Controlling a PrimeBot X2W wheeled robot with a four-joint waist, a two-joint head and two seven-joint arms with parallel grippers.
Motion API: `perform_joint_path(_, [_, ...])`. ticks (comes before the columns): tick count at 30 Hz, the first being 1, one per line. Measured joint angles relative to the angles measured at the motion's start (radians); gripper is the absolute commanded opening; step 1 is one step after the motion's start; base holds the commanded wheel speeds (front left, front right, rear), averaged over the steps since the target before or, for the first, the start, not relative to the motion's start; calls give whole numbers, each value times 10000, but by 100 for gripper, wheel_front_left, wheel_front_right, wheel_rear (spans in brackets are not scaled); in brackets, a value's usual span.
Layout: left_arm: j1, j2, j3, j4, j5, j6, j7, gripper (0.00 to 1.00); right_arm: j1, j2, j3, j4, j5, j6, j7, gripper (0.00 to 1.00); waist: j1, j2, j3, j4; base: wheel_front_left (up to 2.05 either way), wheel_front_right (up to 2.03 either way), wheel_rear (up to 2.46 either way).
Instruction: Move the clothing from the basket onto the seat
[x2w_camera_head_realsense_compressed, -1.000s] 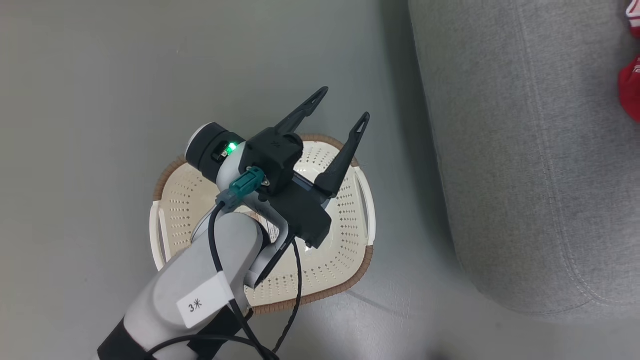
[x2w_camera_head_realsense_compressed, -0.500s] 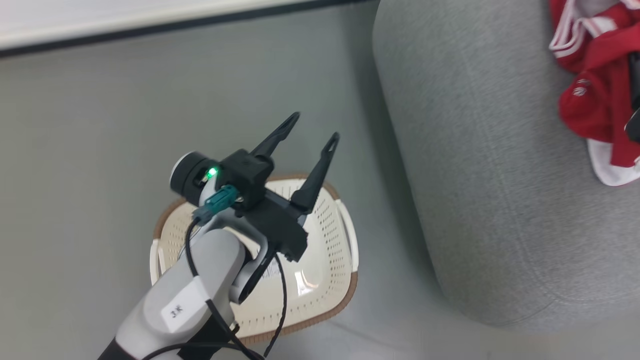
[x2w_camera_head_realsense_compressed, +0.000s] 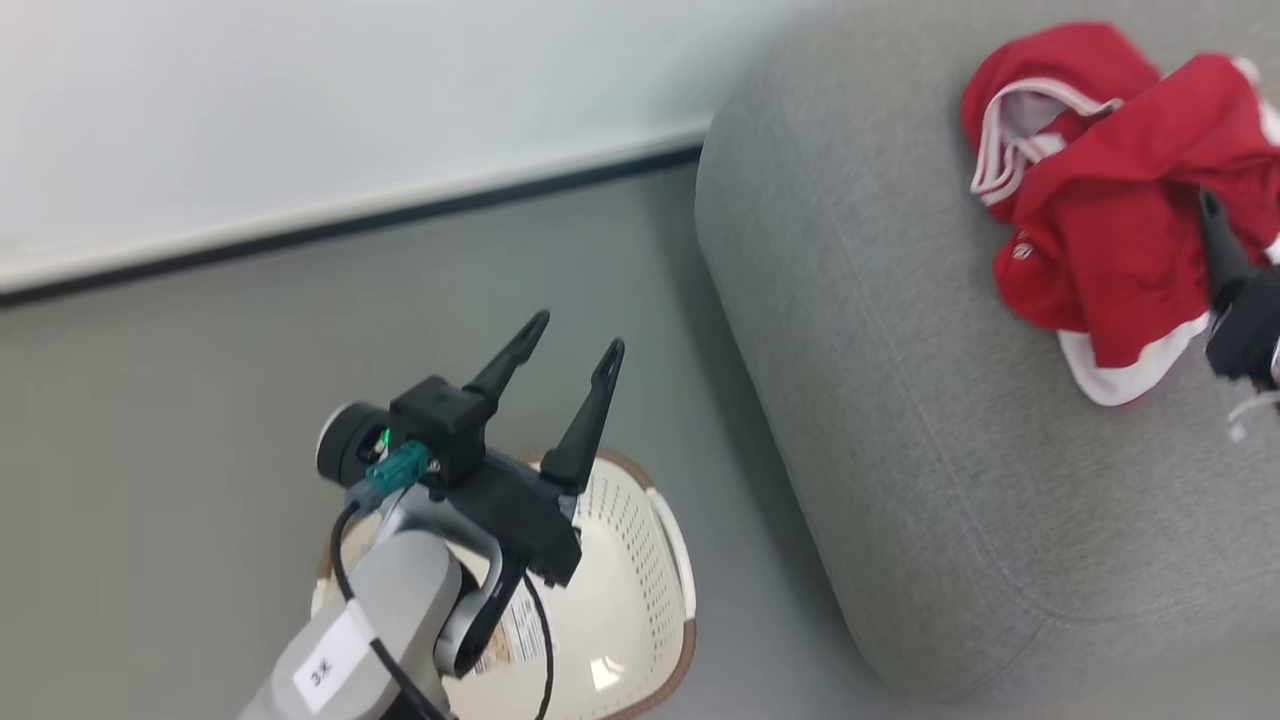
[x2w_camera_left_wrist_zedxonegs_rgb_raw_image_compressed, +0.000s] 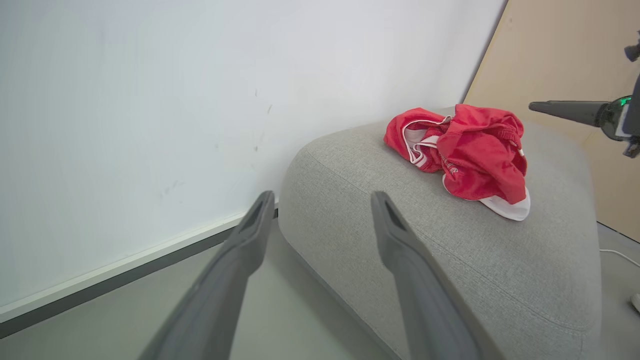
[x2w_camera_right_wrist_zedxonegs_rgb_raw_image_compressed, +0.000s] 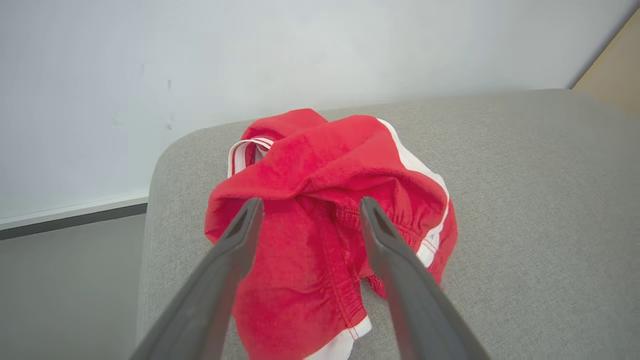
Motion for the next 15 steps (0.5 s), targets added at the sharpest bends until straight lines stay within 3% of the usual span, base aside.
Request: perform_joint_path(15, [1694, 332, 512, -384, -303, 351, -138, 100, 3010, -393, 198, -2786, 700, 0, -1549, 100, -1, -1, -1775, 535, 0, 0, 0])
